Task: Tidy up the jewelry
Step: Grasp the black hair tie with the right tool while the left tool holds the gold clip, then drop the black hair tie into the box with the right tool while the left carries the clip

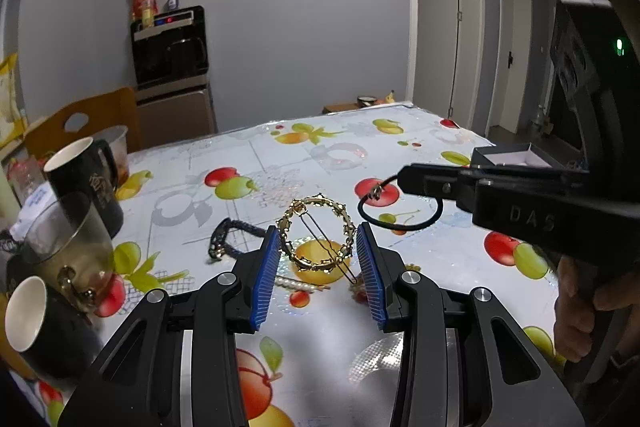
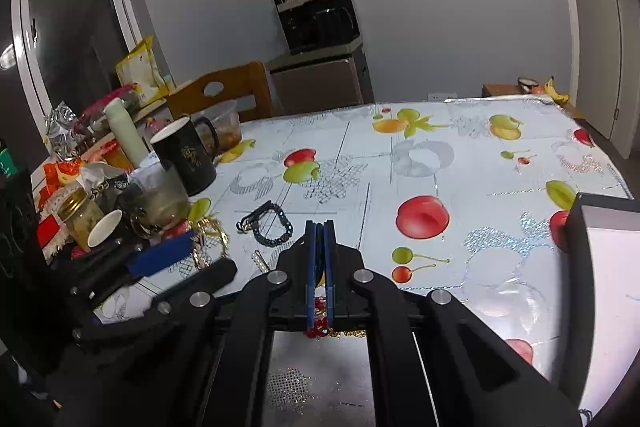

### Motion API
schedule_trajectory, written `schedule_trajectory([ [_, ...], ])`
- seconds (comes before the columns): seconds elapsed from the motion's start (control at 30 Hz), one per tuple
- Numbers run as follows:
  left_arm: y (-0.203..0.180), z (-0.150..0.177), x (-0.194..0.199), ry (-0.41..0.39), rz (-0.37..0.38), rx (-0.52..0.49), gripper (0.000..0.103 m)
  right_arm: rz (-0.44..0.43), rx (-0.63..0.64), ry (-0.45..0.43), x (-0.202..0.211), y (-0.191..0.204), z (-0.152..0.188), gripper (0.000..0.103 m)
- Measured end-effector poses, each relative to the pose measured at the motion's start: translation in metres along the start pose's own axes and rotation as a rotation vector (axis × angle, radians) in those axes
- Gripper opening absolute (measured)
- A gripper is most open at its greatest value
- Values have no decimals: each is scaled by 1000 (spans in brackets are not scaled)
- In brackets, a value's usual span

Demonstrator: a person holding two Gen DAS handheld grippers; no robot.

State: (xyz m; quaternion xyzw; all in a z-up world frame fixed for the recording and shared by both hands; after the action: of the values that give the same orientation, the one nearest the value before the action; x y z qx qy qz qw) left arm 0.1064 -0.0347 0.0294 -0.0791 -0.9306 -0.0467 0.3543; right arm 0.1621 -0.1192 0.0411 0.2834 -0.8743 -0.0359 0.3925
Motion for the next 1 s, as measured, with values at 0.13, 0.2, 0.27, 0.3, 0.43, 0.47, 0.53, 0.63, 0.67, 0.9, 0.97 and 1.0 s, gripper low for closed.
schedule_trajectory([
  [0.13,-9,0,1,-8,-7,-12,41,-9,-14,-35,17,-5,-2,4],
  [0.2,-14,-1,2,-15,-7,-11,41,-13,-29,-59,28,-11,-3,4],
  [0.27,-20,-1,3,-21,-3,-11,41,-19,-55,-81,39,-20,-2,4],
  [0.3,-23,-1,4,-23,-2,-12,41,-21,-64,-86,43,-24,-1,4],
  [0.43,-37,-1,6,-33,-5,-23,41,-23,-108,-120,62,-42,3,4],
  [0.47,-42,-1,6,-35,-5,-29,41,-25,-119,-131,67,-47,4,4],
  [0.53,-52,0,7,-38,-1,-37,41,-25,-135,-148,76,-54,7,4],
  [0.63,-65,2,6,-19,41,-37,41,-4,-143,-162,86,-64,11,4],
  [0.67,-72,2,7,-22,48,-39,41,9,-139,-165,89,-68,13,4],
  [0.9,-106,-4,9,-37,103,-59,41,61,-167,-198,120,-106,28,4],
  [0.97,-119,-6,6,-38,109,-78,41,75,-197,-218,131,-125,34,4],
  [1.0,-124,-7,5,-39,112,-84,41,80,-206,-225,136,-132,36,4],
])
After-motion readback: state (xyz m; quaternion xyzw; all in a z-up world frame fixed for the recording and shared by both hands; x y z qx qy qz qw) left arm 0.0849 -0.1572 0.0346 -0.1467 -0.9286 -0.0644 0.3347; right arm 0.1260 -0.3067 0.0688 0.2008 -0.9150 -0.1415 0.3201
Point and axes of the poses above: each gripper's, at about its wrist camera, not at the fingertips, and x roughly against the way its jaws point, y to its left, z to its underside, the point moved 7 cm from there along -x, roughly the way its jaws point, and after that the axes turned 11 degrees about y, right-handed, at the moved point
